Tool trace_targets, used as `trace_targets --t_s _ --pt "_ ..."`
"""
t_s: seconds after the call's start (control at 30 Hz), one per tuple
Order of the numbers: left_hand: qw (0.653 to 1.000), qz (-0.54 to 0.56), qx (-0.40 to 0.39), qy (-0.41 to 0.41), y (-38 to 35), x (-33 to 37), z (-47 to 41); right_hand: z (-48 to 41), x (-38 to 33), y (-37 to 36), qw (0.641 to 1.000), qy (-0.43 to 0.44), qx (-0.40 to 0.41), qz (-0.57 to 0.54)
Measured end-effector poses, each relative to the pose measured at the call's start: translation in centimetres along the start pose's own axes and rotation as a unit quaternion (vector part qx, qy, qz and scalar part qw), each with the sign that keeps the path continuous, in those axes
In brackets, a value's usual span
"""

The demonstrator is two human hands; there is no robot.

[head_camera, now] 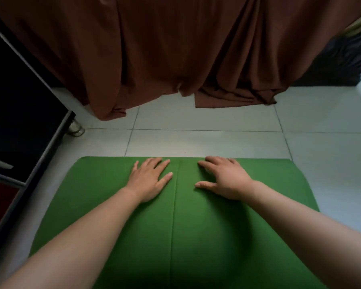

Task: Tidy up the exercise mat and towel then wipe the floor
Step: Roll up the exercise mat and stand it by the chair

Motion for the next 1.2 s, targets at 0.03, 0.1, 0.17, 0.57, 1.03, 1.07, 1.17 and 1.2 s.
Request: trace_targets --t_s 0.03,0.1,0.17,0.57,1.03,1.07,1.17,1.2 --pt "1.000 -0.010 -0.008 -0.008 -0.6 -0.1 -0.2 0.5 0.4 -0.8 1.000 -0.008 -0.015 -0.002" --pt "0.999 -0.027 -0.008 -0.021 -2.0 0.1 -0.3 1.0 0.7 -2.2 0.999 -0.013 -0.037 -0.003" --pt "1.000 -0.022 0.004 -0.018 -3.0 0.0 -0.2 0.5 0.6 -2.2 0.999 -0.020 -0.027 0.002" --pt "0.995 0.066 0.056 -0.043 0.0 -3.5 -1.2 -4.2 1.6 -2.2 0.991 -0.107 0.070 0.030" --pt "0.974 0.136 0.125 0.134 0.8 -14.4 13.2 -7.7 -17.5 -3.4 0.998 0.051 0.026 -0.021" --pt "0.966 0.146 0.144 0.158 0.4 -15.6 14.4 -7.8 -17.5 -3.6 0.998 0.048 0.031 -0.019" --pt "0.924 0.215 0.191 0.251 -1.1 -19.1 18.2 -8.0 -16.9 -4.0 0.998 0.046 0.045 -0.014" --pt "0.907 0.251 0.193 0.279 -1.8 -19.8 19.3 -8.1 -16.8 -4.1 0.998 0.046 0.047 -0.012"
Point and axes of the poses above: each hand's wrist, its own z-axis away from the middle knuckle, its own y-axis out of the back of the hand, x = y × z, the point moved 8 cm from there along -z, towards the middle knuckle, and after that the axes turned 6 degrees about -y, right-handed, at the moved point
